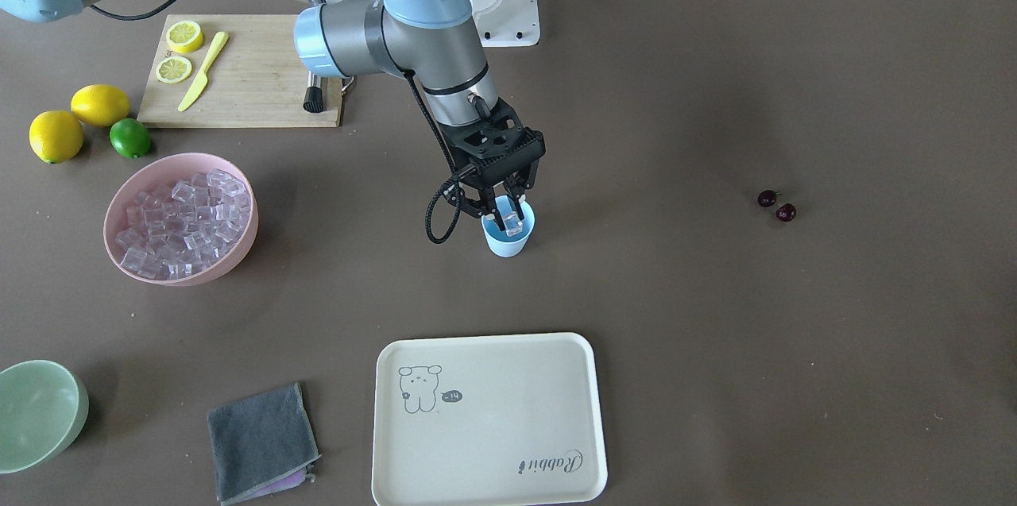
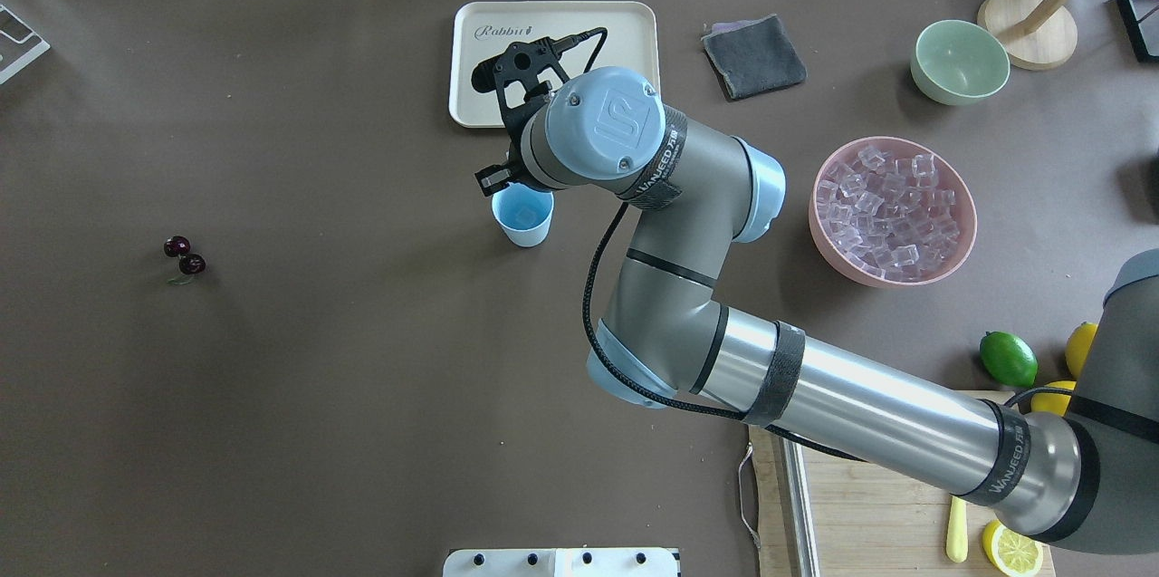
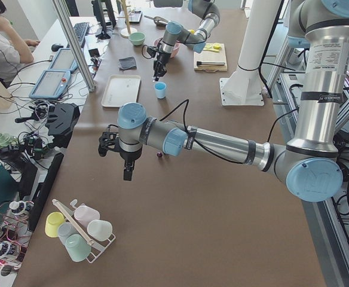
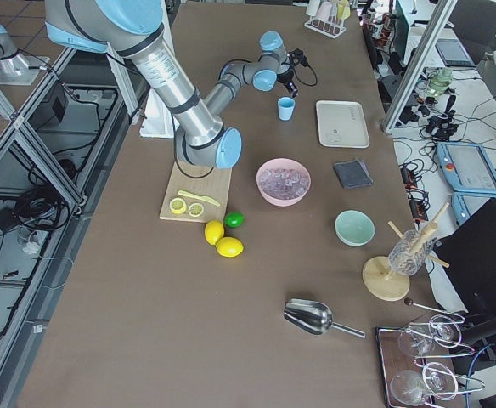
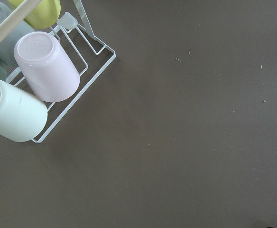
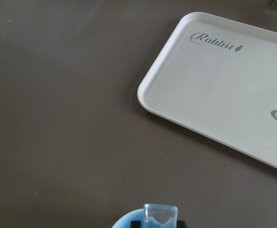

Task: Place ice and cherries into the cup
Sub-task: 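Open the right gripper to drop the ice cube into the cup, then move the right gripper back over the ice bowl, then lower the right gripper and grasp a third ice cube, then carry the ice cube with the right gripper over the blue cup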

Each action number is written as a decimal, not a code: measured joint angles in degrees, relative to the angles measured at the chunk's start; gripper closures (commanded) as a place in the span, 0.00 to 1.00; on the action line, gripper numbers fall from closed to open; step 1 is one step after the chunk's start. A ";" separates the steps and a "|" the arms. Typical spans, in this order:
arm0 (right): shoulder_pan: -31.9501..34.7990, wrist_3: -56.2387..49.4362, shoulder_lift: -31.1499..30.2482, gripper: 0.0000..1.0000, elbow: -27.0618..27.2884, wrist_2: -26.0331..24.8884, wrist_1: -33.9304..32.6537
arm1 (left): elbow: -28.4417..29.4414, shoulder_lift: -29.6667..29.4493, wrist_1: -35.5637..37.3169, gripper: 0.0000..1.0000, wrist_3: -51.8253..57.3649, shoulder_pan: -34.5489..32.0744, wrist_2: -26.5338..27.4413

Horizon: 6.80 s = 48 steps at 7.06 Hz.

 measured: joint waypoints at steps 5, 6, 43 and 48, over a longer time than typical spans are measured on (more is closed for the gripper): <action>0.16 -0.09 -1.37 0.00 1.41 0.74 0.78 | -0.29 0.47 0.00 0.02 -0.06 0.00 0.00; 2.65 -0.42 -2.71 0.00 3.12 4.21 0.62 | -0.34 0.48 -0.02 0.02 -0.05 0.03 -0.02; 17.27 5.80 -24.92 1.00 20.43 14.11 -0.20 | -3.09 1.54 -3.63 0.02 -0.12 1.58 0.41; 6.10 6.68 -7.24 1.00 11.62 5.35 0.38 | -2.86 1.55 -3.68 0.02 -0.09 2.22 0.01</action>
